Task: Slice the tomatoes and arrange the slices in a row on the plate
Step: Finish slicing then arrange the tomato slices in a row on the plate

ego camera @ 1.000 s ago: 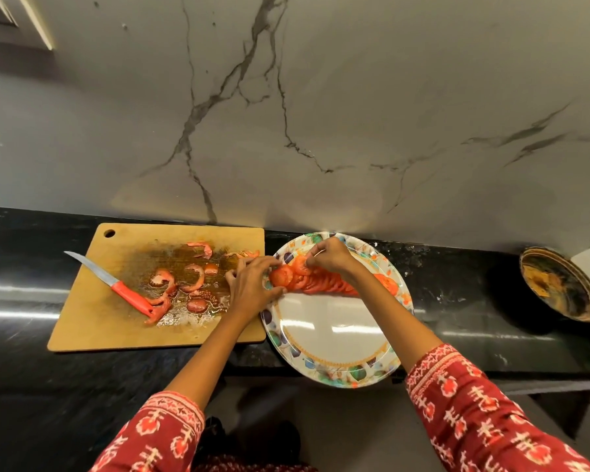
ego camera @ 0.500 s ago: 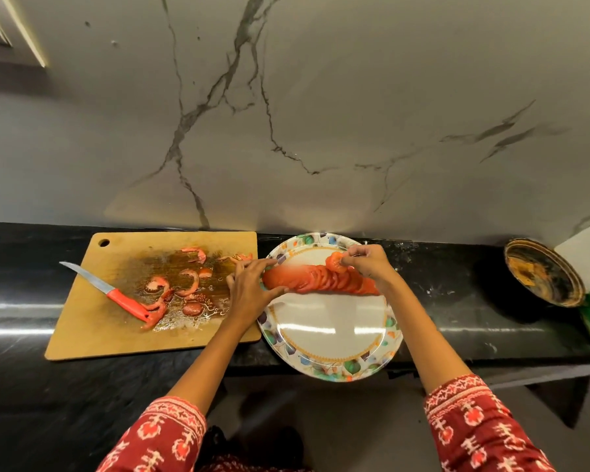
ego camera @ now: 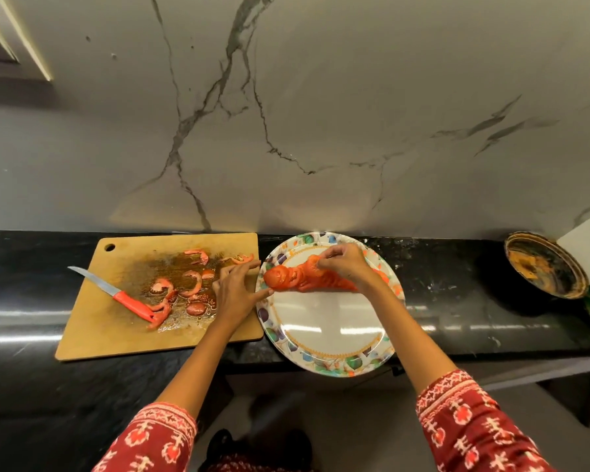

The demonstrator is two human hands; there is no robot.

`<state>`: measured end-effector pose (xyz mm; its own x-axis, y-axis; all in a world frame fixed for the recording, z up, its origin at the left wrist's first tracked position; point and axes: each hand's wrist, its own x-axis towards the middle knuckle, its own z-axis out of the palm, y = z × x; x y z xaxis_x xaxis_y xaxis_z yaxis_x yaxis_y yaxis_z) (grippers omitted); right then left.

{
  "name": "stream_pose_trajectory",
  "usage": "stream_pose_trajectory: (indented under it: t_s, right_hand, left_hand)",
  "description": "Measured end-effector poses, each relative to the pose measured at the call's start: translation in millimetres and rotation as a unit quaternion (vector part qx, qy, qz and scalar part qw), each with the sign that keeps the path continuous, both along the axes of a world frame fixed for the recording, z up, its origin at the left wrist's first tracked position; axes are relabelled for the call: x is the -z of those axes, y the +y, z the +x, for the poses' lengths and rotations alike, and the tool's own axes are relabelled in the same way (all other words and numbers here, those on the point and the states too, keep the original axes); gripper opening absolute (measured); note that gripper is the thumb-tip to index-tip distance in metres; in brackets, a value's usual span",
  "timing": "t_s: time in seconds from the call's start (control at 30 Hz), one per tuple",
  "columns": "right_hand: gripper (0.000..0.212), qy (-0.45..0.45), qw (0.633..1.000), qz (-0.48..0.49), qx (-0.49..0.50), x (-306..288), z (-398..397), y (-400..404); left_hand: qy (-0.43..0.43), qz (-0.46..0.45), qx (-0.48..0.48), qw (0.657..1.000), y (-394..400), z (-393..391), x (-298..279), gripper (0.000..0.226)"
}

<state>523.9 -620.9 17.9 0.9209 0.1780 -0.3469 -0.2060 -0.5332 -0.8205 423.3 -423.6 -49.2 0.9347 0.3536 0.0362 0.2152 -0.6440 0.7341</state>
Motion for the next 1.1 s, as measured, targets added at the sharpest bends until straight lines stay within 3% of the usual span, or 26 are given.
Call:
stream_pose_trajectory:
  t_s: [0.17, 0.4, 0.83, 0.93, 1.1]
  right_hand:
    - [0.007, -0.003, 0.997, -0.039, -0.067, 10, -8, 54]
    - [0.018, -0.046, 0.987, -0.132, -0.083, 22, -14, 76]
    - [0.014, -0.075, 0.984, -0.127, -0.096, 19, -14, 84]
    - [0.013, -0.088, 0.982, -0.15, -0.077, 28, -21, 89]
    - [0.018, -0.113, 0.99, -0.077, 0.044, 22, -13, 46]
  left_hand:
    - [0.001, -0.005, 0.003, 1.0, 11, -3, 1, 0.066]
    - [0.002, 0.001, 0.009, 1.0, 6, 1, 7, 0.062]
    - [-0.02, -0.028, -0.019, 0.999, 6, -2, 1, 0.062]
    - [-0.019, -0.023, -0.018, 0.999, 1, -3, 0, 0.06]
    - [-0.01, 0.031, -0.025, 0.999, -3, -1, 1, 0.048]
